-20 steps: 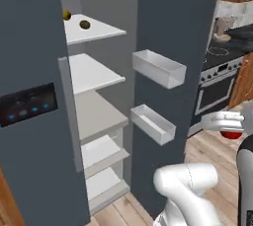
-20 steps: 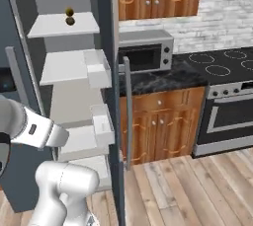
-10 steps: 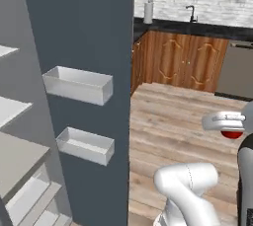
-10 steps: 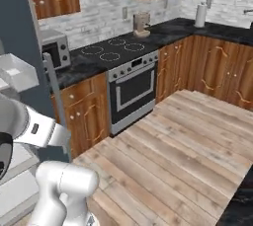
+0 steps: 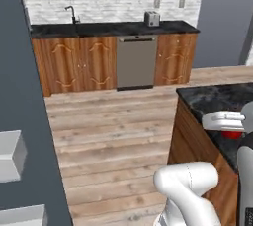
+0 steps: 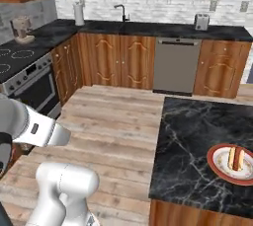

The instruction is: Pick up the apple and kiwi from the fridge and place one fruit on each plate on the dining counter.

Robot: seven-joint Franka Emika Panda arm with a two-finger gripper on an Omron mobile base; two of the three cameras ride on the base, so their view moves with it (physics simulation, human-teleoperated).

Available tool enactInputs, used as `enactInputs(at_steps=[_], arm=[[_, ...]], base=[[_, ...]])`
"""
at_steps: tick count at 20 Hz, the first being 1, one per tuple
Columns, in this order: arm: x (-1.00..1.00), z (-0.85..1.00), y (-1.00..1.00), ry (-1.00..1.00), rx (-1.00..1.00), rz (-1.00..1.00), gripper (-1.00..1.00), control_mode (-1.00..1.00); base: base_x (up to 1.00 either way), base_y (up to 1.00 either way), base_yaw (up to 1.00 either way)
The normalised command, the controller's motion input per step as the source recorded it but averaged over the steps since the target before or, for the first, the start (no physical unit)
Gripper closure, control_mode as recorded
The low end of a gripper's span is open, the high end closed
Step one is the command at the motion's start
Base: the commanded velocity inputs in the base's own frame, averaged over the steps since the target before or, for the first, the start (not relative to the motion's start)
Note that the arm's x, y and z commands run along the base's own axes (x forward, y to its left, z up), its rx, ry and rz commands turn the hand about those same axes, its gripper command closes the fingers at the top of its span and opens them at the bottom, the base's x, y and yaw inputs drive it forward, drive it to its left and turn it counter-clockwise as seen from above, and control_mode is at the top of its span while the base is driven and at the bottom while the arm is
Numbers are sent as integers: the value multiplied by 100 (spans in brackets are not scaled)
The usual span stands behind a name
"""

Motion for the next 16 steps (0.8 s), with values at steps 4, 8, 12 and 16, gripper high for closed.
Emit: enactInputs(at_steps=[4,8,12,16], arm=[[0,0,0,0,0,0,100,100],[0,0,0,0,0,0,100,100],[0,0,0,0,0,0,100,100],[0,0,0,0,0,0,100,100]], base=[[20,-46,-80],[2,-96,-53],[0,-100,-15],[2,-100,4]])
